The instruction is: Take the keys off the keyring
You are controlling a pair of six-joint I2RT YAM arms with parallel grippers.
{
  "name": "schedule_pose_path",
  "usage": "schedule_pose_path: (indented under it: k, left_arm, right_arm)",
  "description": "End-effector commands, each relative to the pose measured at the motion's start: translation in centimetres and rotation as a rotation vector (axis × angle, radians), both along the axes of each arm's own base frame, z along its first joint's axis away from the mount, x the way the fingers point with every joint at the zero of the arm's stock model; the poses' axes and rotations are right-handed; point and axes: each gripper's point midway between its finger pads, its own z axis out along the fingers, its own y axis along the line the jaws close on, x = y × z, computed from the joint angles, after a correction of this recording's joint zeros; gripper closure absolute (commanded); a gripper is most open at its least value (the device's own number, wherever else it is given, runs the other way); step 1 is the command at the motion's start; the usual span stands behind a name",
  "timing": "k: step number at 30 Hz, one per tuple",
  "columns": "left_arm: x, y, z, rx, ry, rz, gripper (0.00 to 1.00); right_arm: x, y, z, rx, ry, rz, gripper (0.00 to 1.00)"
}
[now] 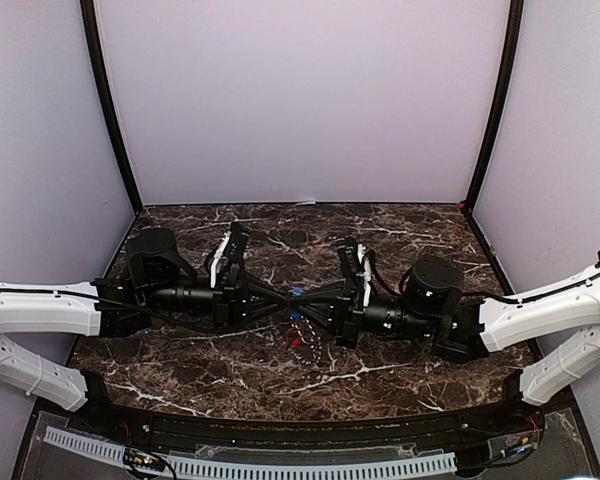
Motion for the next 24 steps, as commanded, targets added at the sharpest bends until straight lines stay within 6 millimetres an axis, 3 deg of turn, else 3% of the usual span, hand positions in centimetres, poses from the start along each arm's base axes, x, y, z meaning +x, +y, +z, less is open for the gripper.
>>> schedule_pose_path:
  k: [1,7,18,24]
  left_arm:
    - [-0.4,-0.1,0.4,-0.023,-0.013,-0.019,0.84]
    - [-0.6,-0.2,0.3,-0.033,-0.009,-0.032,0.99]
    - [-0.6,0.5,0.0,-0.027,-0.02,-0.006,1.0]
    - [-0.7,0.8,0.5,-0.036,-0.035,-0.005,1.0]
  right_arm:
    - [-0.6,-0.3,3.0,0.099,-0.036,0.021,1.0]
    - [-0.6,-0.3,3.0,0.1,-0.034,0.019,1.0]
    - [0.3,-1.9,3.7,0.075,0.0,-0.064,1.0]
    - [0.8,-1.8,2.7,-0.039,0.058,-0.081,1.0]
